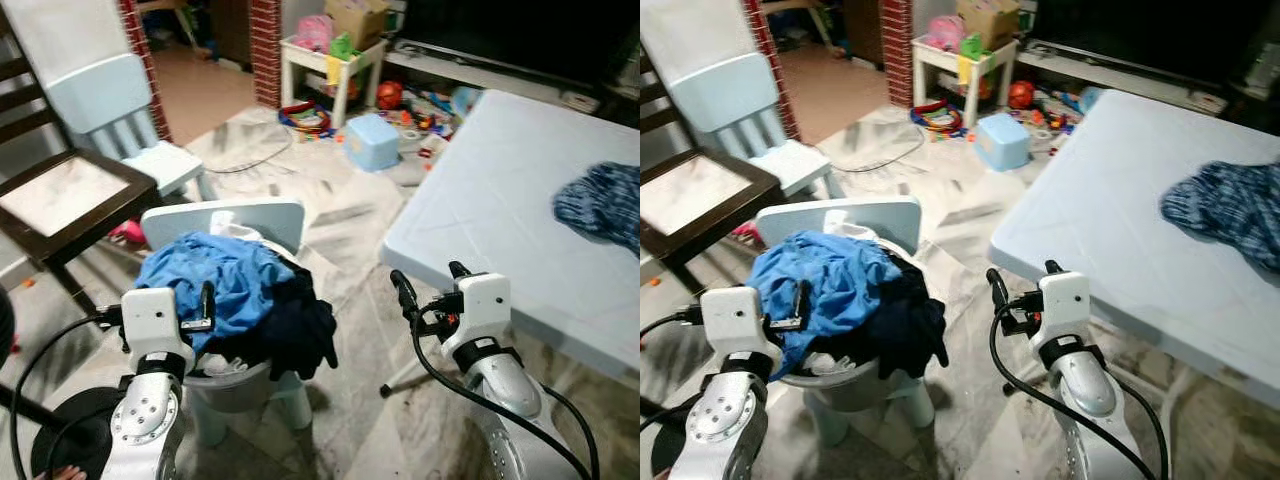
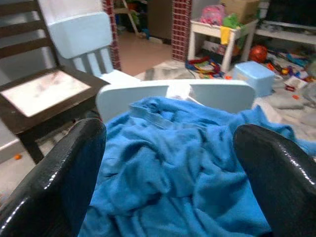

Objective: Hang hanger

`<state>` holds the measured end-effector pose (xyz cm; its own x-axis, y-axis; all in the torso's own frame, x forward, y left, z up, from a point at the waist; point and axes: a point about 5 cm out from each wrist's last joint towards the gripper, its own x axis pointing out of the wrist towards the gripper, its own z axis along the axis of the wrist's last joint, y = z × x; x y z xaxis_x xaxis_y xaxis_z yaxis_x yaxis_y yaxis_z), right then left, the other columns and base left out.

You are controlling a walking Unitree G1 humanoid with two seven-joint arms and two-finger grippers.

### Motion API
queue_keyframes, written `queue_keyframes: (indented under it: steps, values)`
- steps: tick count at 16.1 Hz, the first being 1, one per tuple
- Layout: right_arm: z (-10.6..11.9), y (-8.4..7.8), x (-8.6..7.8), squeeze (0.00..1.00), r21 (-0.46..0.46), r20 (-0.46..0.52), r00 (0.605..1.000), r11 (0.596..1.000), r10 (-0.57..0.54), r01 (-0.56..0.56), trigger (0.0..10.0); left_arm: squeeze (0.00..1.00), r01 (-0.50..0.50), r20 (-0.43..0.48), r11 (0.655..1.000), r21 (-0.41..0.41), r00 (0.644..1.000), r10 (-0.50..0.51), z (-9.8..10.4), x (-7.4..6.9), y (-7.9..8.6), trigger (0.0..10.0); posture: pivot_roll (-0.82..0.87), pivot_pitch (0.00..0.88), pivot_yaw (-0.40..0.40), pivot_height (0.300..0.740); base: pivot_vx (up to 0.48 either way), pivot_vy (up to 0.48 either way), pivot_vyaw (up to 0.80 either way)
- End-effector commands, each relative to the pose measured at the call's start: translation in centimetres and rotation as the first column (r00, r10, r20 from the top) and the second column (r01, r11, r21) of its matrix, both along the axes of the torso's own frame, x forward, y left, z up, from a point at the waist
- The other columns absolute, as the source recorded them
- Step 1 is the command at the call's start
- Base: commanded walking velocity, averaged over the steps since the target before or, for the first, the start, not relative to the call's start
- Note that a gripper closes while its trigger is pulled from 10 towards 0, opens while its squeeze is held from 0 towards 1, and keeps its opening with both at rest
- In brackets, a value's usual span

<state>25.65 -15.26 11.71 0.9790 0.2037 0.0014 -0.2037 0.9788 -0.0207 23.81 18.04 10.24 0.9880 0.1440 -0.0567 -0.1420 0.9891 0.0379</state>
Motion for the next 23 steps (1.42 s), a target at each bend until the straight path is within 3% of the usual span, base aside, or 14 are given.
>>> queue_keyframes:
  steps: [1,6,10,13,14,17,20,23]
  values:
    - [0.2,-0.4,0.0,0.00,0.000,0.002,1.000,1.000,-0.019,0.019,10.0,0.00,0.001,-0.013,1.000,-0.011,1.000,-0.001,-0.1,0.2,-0.1,10.0,0.05,0.096,-0.076,0.740,0.000,0.000,0.00]
    - [0.2,-0.5,0.1,0.00,-0.001,-0.001,1.000,1.000,-0.025,0.025,10.0,0.00,-0.015,-0.047,0.998,-0.060,0.999,0.012,-0.3,0.9,-0.3,10.0,0.04,0.098,-0.080,0.740,0.000,0.000,0.00]
    - [1.3,-0.5,-0.5,0.00,-0.007,0.003,1.000,1.000,-0.016,0.016,10.0,0.00,0.010,-0.090,0.994,-0.108,0.996,-0.020,-0.4,2.5,-0.6,10.0,-0.03,0.120,-0.093,0.740,0.000,0.000,0.00]
    - [1.9,-3.3,-1.5,0.00,-0.070,-0.012,0.998,0.996,-0.064,0.063,10.0,0.00,0.001,-0.120,0.993,-0.118,0.993,-0.015,-1.0,4.1,-0.7,10.0,-0.10,0.142,-0.103,0.740,0.000,0.000,0.00]
    - [2.0,-3.9,-1.8,0.00,-0.077,-0.018,0.997,0.994,-0.080,0.078,10.0,0.00,0.013,-0.130,0.991,-0.131,0.991,-0.030,-1.2,4.3,-1.0,4.9,-0.11,0.148,-0.104,0.740,0.000,0.000,0.00]
    - [2.4,-3.2,-2.3,0.00,-0.071,-0.034,0.998,0.996,-0.058,0.055,10.0,0.00,0.052,-0.165,0.989,-0.139,0.983,-0.075,-1.9,4.9,-1.9,0.0,-0.14,0.152,-0.104,0.740,0.000,0.000,0.00]
    - [2.3,-0.7,-3.6,0.00,-0.026,-0.087,0.983,0.986,0.161,-0.163,10.0,0.00,0.049,-0.172,0.988,-0.149,0.982,-0.075,-1.9,6.0,-2.0,0.0,-0.14,0.150,-0.107,0.740,0.000,0.000,0.00]
    - [1.9,0.4,-4.7,0.00,0.045,-0.162,0.930,0.944,0.331,-0.328,10.0,0.00,0.035,-0.195,0.990,-0.137,0.979,-0.062,-2.6,6.0,-2.1,0.0,-0.14,0.142,-0.108,0.740,0.000,0.000,0.00]
